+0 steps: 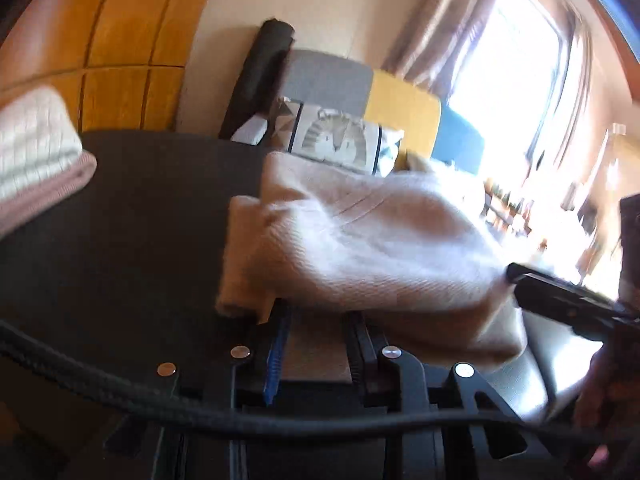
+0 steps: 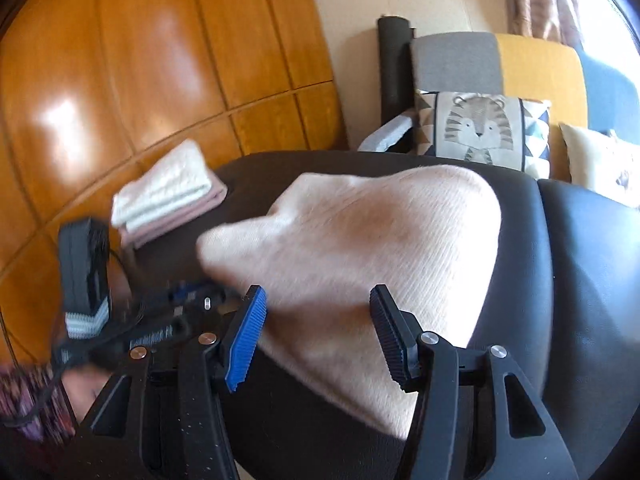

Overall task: Fold clothes
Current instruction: 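Release the sweater with the right gripper and pull it back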

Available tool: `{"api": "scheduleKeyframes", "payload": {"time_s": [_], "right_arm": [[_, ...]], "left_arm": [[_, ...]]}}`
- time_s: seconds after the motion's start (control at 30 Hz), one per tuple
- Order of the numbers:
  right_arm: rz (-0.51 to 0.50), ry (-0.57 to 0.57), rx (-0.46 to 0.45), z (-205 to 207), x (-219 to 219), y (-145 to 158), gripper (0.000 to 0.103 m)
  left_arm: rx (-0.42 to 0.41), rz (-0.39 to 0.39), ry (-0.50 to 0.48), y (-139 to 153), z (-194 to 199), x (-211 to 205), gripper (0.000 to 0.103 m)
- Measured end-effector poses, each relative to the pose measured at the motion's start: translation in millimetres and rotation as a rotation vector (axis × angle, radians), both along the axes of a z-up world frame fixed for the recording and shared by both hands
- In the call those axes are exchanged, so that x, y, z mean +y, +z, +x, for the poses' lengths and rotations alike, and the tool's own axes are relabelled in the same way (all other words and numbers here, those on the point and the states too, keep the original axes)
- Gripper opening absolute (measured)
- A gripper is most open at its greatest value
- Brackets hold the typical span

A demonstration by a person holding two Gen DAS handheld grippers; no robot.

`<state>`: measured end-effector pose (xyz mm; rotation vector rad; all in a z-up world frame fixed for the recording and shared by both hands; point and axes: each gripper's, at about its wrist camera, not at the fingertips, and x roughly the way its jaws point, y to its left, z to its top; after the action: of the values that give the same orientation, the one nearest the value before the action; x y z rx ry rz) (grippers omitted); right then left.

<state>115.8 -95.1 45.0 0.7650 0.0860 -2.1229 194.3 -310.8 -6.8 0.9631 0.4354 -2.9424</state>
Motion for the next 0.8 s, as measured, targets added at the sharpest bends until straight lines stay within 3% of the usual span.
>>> {"api": "scheduleKeyframes", "payload": {"time_s": [0.07,0.23,0.3,0.43,0.53,0.67,0.73,0.8], "right_arm": [[-0.030,0.027,-0.016,4.8,5.3,-3.7,0.057],[-0.009,0.013,-0.022,13.7,12.8,-16.1,0.057],[-0.007,-0.002,-0.021,14.5,15.5,-18.2,0.057],[-0.026,-0.023,-0.023,13.1,21.0,-15.3,0.057],[-0.039,-0.038,-0.025,12.0,25.2,-13.2,0.057],[-0.058,-0.059,-0.027,10.6,30.7,-10.4,0.057],[-0.060,-0.059,-0.029,10.8,31.2,-9.7,0.057],[-0.062,-0.057,-0.031,11.1,31.3,-9.1,0.057]], "left_arm": [[-0.031,-0.082,-0.034,0.2,1.5,2.2,0.027],[-0.158,-0.534,-0.106,-17.5,6.1,25.9,0.027],[-0.165,-0.625,-0.129,-21.2,8.1,30.6,0.027],[-0.113,-0.848,-0.109,-25.9,8.9,37.6,0.027],[-0.043,-1.232,-0.086,-40.0,8.1,47.2,0.027],[0.058,-1.621,-0.095,-61.0,8.0,44.8,0.027],[0.107,-1.757,-0.091,-67.8,8.5,40.5,0.030],[0.126,-1.843,-0.077,-72.2,6.7,33.5,0.030]]}}
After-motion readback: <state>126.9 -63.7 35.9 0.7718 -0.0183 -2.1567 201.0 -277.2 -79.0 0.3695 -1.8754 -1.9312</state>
